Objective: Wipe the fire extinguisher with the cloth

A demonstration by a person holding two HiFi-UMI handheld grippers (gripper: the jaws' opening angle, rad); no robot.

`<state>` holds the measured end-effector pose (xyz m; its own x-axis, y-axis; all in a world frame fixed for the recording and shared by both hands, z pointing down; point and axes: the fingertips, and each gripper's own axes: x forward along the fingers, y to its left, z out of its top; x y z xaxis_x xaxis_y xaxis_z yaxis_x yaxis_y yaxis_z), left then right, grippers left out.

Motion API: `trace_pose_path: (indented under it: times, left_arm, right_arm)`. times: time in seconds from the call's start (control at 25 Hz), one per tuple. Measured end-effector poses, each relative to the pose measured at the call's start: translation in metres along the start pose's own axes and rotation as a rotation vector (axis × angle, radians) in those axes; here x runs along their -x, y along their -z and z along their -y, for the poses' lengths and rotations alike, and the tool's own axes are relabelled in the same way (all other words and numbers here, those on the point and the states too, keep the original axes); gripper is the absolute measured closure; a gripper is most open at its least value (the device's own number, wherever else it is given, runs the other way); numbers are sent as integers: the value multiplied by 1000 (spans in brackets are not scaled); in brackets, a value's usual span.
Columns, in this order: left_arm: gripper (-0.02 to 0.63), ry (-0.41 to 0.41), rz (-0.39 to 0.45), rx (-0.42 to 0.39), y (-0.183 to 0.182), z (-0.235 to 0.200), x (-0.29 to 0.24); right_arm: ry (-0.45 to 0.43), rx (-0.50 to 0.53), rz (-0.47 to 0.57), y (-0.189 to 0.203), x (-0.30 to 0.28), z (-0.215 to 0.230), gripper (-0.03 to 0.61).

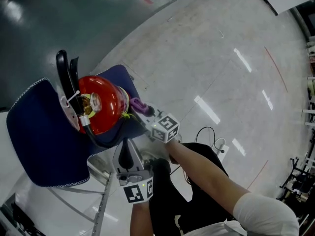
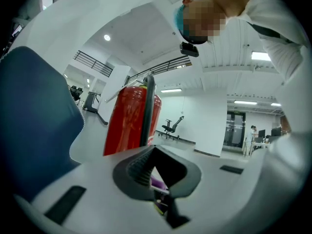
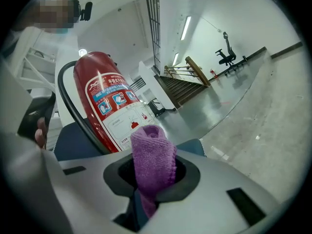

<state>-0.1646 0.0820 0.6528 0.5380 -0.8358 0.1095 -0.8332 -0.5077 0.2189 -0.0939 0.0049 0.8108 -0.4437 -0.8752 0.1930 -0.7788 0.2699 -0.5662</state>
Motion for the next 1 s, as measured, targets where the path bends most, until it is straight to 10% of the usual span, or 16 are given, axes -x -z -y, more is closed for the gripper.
trace_pose_path:
  times: [1.0]
  left_arm:
    - [609, -39, 2, 65, -135, 13, 45]
  right_arm:
    - [-6, -62, 119, -157, 37, -119, 522]
